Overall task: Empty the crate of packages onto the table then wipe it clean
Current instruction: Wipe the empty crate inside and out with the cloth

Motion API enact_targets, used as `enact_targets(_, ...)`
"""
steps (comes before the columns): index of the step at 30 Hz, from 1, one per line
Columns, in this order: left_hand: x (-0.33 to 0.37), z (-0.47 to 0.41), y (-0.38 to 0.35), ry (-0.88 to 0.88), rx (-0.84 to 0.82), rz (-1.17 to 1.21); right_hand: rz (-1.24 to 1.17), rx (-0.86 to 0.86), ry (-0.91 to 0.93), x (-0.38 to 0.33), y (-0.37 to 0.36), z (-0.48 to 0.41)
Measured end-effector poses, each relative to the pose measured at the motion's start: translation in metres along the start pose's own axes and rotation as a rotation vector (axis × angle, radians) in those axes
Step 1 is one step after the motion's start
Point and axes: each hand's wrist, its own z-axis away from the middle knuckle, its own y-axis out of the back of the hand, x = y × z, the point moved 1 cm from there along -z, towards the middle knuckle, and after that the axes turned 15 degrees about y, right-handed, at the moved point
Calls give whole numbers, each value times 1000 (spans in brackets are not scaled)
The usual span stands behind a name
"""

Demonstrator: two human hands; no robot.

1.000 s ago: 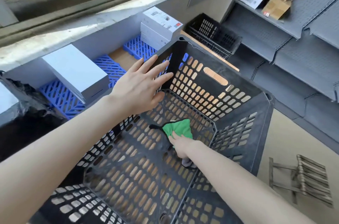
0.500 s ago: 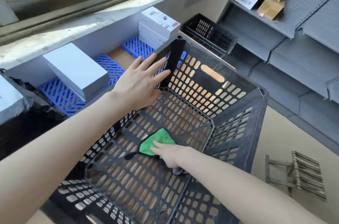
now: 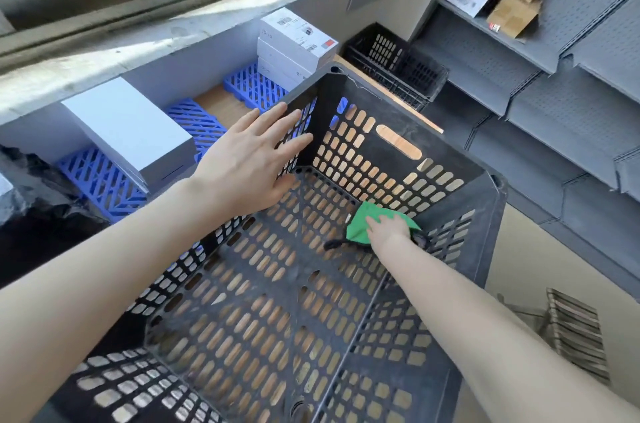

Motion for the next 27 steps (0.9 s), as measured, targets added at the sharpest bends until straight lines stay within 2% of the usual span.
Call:
enact_targets(4,1,1,-2,-7,13,-45,-38,-203,-37,3,5,19)
enact_targets(9,3,1,1,16,-8,-53,48,-345,170,5,15,43)
enact_targets(12,3,1,1,15,-16,-59,185,-333,327,9,15,63)
enact_targets(15,2,1,2,12,-21,-65,267,-310,397,10,9,72)
enact_targets(20,3,1,2,5,-27,-74,188,-266,458,9,7,83)
enact_targets(23,3,2,3,-12,-25,-94,238,-252,403,10,4,76)
enact_targets(27,2,4,1,-50,-19,-110,217,-181,133,40,16,71)
